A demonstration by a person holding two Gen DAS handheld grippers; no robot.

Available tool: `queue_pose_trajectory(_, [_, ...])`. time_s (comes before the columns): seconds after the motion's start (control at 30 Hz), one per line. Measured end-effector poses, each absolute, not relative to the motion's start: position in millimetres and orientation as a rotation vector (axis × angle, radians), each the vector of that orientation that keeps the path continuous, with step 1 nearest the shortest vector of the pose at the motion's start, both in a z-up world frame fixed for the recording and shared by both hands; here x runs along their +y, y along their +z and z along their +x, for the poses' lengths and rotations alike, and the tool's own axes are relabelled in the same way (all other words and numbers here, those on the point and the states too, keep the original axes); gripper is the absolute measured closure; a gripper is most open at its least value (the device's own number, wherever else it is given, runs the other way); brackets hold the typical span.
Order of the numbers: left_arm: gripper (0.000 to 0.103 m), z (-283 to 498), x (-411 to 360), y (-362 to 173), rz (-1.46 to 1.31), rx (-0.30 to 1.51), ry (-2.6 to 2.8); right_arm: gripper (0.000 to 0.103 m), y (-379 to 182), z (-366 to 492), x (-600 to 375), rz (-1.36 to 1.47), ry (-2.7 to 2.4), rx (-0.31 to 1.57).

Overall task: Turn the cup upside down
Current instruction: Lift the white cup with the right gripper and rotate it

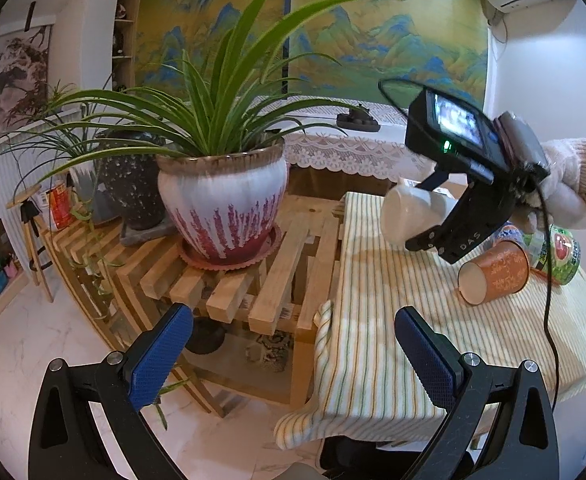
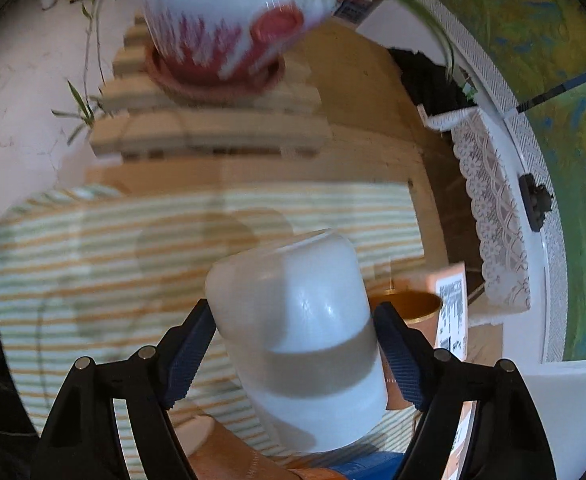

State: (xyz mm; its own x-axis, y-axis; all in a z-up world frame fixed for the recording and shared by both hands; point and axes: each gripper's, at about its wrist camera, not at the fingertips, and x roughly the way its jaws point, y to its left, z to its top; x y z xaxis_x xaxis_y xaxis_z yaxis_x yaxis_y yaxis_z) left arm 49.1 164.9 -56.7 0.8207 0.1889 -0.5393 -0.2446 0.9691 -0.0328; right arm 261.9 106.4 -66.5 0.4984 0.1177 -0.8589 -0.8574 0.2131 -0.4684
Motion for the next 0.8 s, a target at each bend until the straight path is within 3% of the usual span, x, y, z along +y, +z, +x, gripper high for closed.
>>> queue_pose_trajectory(0.43, [0.001,11,152,-33,-0.098,0.507,0.21,0.026,-8,165,93,-1.116,0.889,0.738])
queue_pose_trajectory(0.8, [0.001,9,93,-34,-0.056,0.525,0.065,0.026,-26,119,-9,-1.013,0.732,0.862])
